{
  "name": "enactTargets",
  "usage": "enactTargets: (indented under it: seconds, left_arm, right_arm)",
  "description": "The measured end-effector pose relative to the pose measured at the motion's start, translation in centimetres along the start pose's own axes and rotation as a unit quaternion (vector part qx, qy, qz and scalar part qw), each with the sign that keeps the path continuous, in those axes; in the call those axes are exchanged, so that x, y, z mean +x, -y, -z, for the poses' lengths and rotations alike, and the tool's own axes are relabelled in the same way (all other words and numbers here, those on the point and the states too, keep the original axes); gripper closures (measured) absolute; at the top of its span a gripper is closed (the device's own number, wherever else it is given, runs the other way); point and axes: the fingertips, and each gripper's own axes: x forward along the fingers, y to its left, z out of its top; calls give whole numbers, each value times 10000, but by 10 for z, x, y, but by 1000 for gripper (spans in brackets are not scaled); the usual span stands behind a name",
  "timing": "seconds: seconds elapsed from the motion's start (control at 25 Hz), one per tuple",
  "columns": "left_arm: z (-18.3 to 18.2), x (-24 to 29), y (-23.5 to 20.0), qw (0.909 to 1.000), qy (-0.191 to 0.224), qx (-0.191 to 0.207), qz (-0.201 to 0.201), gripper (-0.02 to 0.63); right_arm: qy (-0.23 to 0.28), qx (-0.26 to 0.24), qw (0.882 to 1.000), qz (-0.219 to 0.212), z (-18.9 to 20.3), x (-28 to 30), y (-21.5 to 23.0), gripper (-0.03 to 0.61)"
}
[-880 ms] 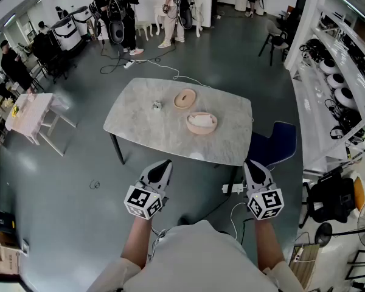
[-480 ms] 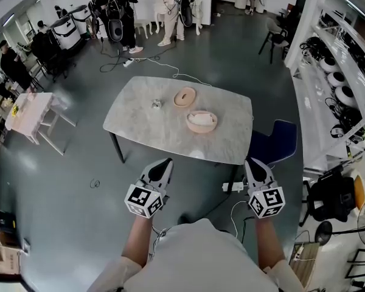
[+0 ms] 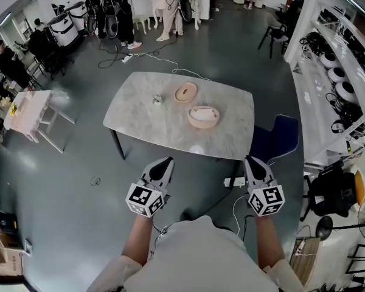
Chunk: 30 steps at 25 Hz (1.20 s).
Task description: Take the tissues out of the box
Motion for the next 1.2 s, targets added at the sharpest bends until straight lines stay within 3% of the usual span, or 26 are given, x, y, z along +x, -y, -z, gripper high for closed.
enactTargets:
  seconds: [0.56,0.88,1.2]
  left_arm:
    - [17,-8,-37,9997,-118,-44,206,540]
    - [29,-11,-59,9994,-247,-188,147,537]
    - [39,13,-72,9991,-334,-232,77,537]
  right_arm:
    - [-114,111,9997,192,19,26,-25,534]
    - [-297,84,9993,195,30,42,-35,534]
    - [-404,43,9990,185,38,66,-14,534]
